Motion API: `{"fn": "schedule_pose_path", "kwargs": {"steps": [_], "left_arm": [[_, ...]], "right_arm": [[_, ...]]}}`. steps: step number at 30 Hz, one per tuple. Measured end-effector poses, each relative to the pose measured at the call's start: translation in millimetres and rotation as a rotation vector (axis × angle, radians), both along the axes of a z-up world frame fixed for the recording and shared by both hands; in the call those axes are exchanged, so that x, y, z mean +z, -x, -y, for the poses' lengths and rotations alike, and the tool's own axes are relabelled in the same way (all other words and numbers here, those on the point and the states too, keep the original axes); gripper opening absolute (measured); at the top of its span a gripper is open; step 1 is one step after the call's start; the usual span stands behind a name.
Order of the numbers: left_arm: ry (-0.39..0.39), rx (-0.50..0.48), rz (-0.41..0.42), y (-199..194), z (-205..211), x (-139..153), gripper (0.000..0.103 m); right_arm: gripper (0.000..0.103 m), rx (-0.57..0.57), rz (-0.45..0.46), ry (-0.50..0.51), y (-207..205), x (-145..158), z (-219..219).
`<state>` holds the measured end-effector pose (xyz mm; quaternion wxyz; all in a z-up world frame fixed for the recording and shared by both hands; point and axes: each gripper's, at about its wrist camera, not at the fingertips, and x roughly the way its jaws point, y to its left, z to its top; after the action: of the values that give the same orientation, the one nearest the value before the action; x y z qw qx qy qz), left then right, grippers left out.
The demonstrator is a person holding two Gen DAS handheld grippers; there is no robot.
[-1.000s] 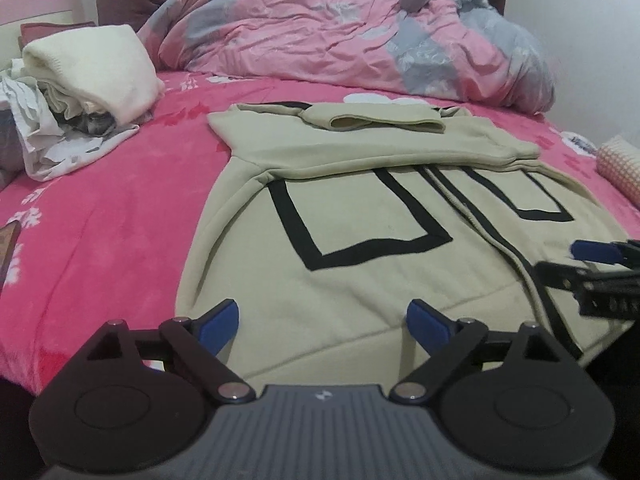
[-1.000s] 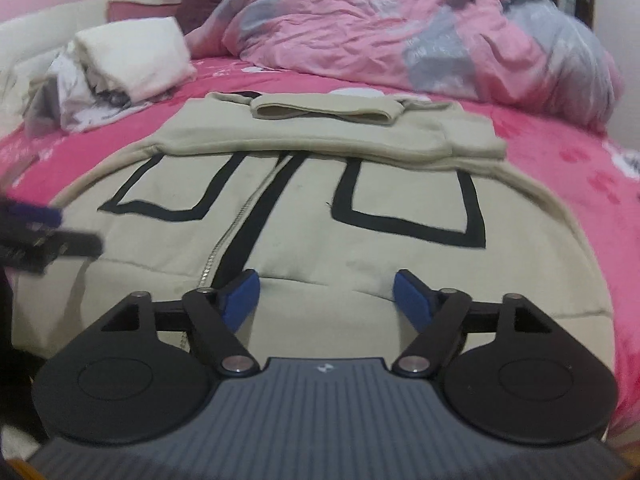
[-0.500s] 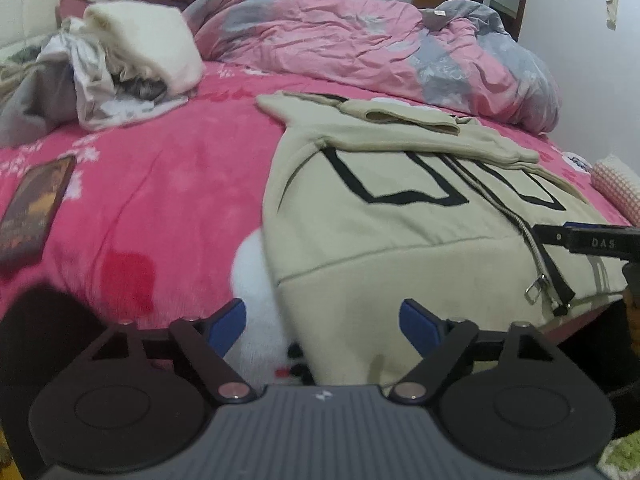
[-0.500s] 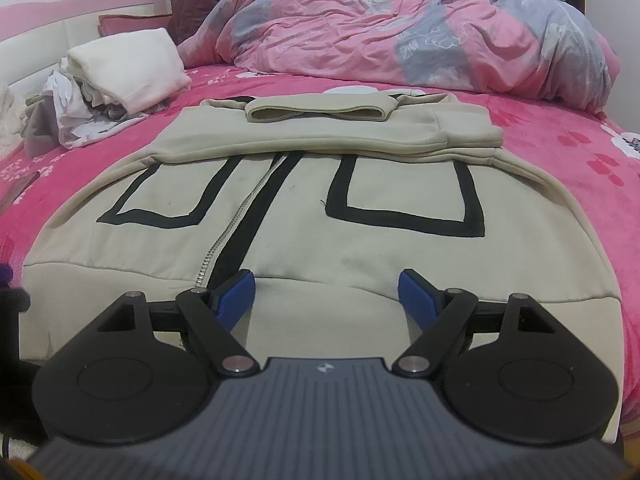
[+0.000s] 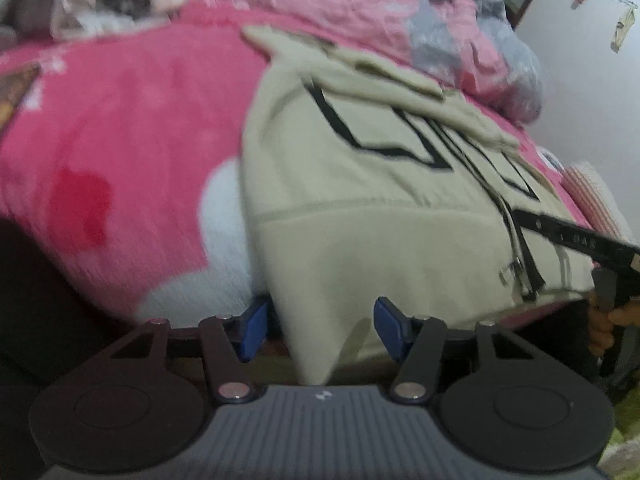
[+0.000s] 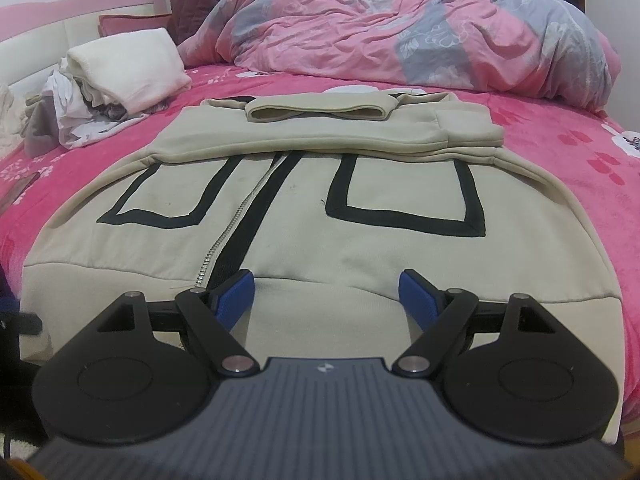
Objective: Fold clothes
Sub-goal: 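Grasp the beige hoodie hem edge with both grippers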
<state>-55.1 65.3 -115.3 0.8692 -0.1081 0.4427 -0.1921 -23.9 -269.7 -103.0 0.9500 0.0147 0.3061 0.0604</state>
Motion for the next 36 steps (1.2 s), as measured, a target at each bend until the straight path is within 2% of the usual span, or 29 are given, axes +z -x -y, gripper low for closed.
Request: {"fn": "schedule_pose_path", "kwargs": {"steps": [3,6,8,11,15,21,26,29,30,32,34,35,36], "left_arm": [[0.017,-0.005,-0.008,2.6,2.7,-3.1,0.055],[0.044,0.004,-0.009,4.0,0.8,-2.8,0.036],[0.077,0.014,-0.017,3.7,-5.2,-1.2,0.019],[0.153,0.028,-0.029,4.7,-17.4,1.0,0.012],[0.240,0.038,-0.040,6.2,-28.6,3.2,0.009],[0.422,0.063,-0.079,0.2,-42.6,6.6,0.008],[0.523,0.064,-0.095,-4.3,-46.6,9.1,0.008],[0.574,0.066,-0.106,-7.1,-48.5,9.4,0.008],[0.585,0.067,-0.110,-8.1,-48.5,8.7,0.008],[0.599,0.065,-0.113,-9.5,-48.7,7.8,0.008],[0.609,0.061,-0.110,-10.4,-49.1,7.4,0.008],[0.613,0.058,-0.108,-10.8,-49.3,7.3,0.012],[0.609,0.052,-0.096,-10.5,-49.4,8.7,0.016]], "right_arm": [[0.080,0.002,0.002,0.000,-0.1,-0.2,0.0],[0.080,-0.001,0.006,-0.003,1.1,2.1,0.1],[0.080,-0.001,0.021,-0.002,4.8,6.0,-2.4],[0.080,0.078,0.095,-0.001,19.0,16.7,-14.5],[0.081,0.317,0.199,0.058,46.6,27.3,-48.8],[0.081,0.651,0.228,0.124,73.2,22.6,-96.1],[0.081,0.828,0.277,0.270,92.0,19.0,-135.3],[0.079,0.879,0.309,0.367,98.8,14.3,-153.2],[0.076,0.881,0.320,0.402,100.0,11.8,-158.0],[0.059,0.875,0.327,0.445,100.4,8.9,-164.0],[0.038,0.858,0.321,0.459,98.8,8.5,-165.8],[0.032,0.850,0.317,0.466,98.0,8.3,-166.7],[0.019,0.842,0.314,0.473,97.2,8.1,-167.6]]}}
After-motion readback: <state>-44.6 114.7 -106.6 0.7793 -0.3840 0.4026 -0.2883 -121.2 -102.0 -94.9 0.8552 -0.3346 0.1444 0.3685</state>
